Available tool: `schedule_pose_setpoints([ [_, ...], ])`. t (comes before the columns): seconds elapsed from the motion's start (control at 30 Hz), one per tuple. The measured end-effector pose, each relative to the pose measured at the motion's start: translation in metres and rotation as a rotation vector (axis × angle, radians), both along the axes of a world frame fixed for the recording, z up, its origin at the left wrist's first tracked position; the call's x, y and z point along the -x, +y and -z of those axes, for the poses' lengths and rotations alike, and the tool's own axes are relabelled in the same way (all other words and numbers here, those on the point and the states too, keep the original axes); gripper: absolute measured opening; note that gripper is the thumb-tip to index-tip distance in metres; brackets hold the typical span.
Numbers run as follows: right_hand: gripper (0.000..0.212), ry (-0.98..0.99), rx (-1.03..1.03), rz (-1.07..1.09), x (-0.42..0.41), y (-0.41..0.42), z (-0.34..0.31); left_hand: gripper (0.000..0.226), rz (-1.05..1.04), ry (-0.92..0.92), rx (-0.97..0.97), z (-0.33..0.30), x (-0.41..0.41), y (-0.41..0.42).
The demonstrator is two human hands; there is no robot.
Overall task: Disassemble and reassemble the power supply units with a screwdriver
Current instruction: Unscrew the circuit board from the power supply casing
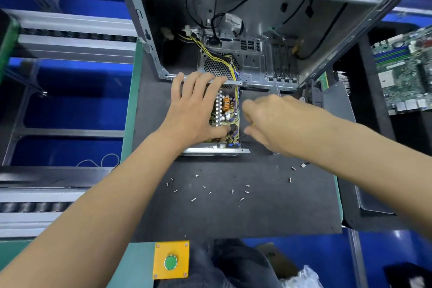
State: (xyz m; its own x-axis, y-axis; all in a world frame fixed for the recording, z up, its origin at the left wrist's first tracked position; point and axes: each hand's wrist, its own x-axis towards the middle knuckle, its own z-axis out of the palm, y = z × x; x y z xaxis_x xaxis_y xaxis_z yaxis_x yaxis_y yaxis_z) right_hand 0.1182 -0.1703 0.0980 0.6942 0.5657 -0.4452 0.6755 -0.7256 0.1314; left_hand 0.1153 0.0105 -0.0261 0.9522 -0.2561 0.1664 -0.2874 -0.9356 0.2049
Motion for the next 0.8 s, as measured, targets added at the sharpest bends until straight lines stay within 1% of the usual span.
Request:
schedule_pose_setpoints([
  [0.03,0.019,0.015,-0.024,0.014,0.003,0.001,-0.001,0.109,-0.002,0.008,0.006,0.0,0.0,0.0],
  [0.13,0.014,0.032,-0.012,-0.028,0.006,0.007,0.002,0.106,-0.011,0.032,0.003,-0.001,0.0,0.0],
  [0.23,0.004,-0.039,0.026,-0.059,0.005,0.018,0.007,0.104,-0.019,0.032,0.008,-0.002,0.001,0.0],
  [0.27,0.004,-0.06,0.044,-0.036,0.005,0.02,0.008,0.104,-0.017,0.024,0.013,-0.002,0.001,0.0],
  [0.3,0.01,-0.058,0.059,-0.006,0.003,0.021,0.009,0.104,-0.013,0.014,0.016,-0.001,0.0,0.0],
  [0.37,0.022,0.021,0.039,0.092,-0.001,0.015,0.005,0.108,-0.005,0.012,0.009,-0.001,0.0,0.0],
  [0.43,0.024,0.092,0.001,0.15,-0.005,0.006,-0.001,0.109,-0.005,0.011,0.005,-0.001,0.0,0.0],
  [0.53,0.015,0.023,0.08,0.026,-0.007,0.001,-0.002,0.109,-0.006,0.0,-0.007,0.0,0.0,-0.001],
  [0.57,0.017,-0.009,0.098,-0.004,-0.008,0.004,-0.003,0.108,-0.009,-0.005,-0.007,0.0,0.0,-0.001],
  [0.67,0.031,-0.05,0.12,-0.092,-0.008,0.017,-0.001,0.103,-0.012,-0.019,0.001,0.0,0.0,0.0],
  [0.73,0.037,-0.064,0.111,-0.075,-0.005,0.022,0.003,0.102,-0.011,-0.04,0.002,0.001,0.0,0.0],
  [0.77,0.035,-0.045,0.106,-0.032,-0.003,0.023,0.004,0.103,-0.008,-0.045,-0.003,0.001,0.0,-0.001],
  [0.8,0.027,-0.011,0.122,0.017,-0.003,0.022,0.006,0.104,-0.008,-0.045,-0.009,0.002,0.0,-0.001],
])
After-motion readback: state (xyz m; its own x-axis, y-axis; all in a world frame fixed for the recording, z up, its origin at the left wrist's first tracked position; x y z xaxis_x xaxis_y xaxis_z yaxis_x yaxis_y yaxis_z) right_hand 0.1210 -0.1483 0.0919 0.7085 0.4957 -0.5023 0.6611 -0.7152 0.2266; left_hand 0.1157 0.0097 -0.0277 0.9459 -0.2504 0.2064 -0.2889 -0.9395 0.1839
